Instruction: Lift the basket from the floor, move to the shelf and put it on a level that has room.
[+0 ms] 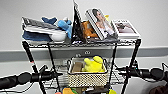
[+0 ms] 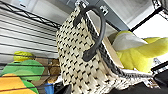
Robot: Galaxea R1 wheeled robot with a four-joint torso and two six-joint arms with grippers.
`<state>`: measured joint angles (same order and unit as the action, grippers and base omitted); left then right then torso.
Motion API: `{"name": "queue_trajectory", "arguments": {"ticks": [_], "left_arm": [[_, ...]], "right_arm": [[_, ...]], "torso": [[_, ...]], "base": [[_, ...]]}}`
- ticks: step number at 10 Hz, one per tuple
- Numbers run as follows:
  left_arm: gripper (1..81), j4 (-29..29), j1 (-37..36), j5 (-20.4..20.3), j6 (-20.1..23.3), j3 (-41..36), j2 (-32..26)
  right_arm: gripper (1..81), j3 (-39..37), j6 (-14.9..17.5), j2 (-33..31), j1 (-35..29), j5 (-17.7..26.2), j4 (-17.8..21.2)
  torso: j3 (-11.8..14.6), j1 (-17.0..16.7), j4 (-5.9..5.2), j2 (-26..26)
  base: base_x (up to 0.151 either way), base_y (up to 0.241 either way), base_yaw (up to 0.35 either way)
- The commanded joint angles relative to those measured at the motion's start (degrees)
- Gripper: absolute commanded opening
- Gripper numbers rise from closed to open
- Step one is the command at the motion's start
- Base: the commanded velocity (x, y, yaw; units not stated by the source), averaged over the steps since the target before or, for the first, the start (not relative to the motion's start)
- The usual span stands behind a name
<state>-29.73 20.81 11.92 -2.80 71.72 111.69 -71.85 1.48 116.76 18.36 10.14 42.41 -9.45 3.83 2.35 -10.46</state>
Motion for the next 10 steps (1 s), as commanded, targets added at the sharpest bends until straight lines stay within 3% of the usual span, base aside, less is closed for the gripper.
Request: {"name": "queue_trajectory", "arguments": {"ticks": [1,4,7,10], "left_arm": [[81.1,4.42,3.49,-3.92,0.61,-11.68,-8.84],[81.1,6.18,11.83,-5.23,0.69,-17.57,-12.80],[81.1,11.54,25.88,-13.33,0.69,-17.93,-11.75],[81.1,15.49,38.63,-20.54,0.69,-14.50,-6.39]], "right_arm": [[81.1,9.71,0.46,-8.27,2.95,0.23,-0.22],[81.1,12.36,0.54,-9.24,13.84,-1.34,-3.73],[81.1,12.89,0.55,-8.71,25.18,-3.02,-8.13],[81.1,10.34,0.55,-5.90,34.59,-5.48,-12.53]], "torso": [[0.00,0.00,0.00,0.00],[0.06,-0.05,0.00,-0.04],[0.11,-0.11,0.00,-0.09],[0.13,-0.15,0.00,-0.11]], "base": [[0.000,0.000,0.000],[0.000,0.000,0.000],[0.000,0.000,0.000],[0.000,0.000,0.000]]}}
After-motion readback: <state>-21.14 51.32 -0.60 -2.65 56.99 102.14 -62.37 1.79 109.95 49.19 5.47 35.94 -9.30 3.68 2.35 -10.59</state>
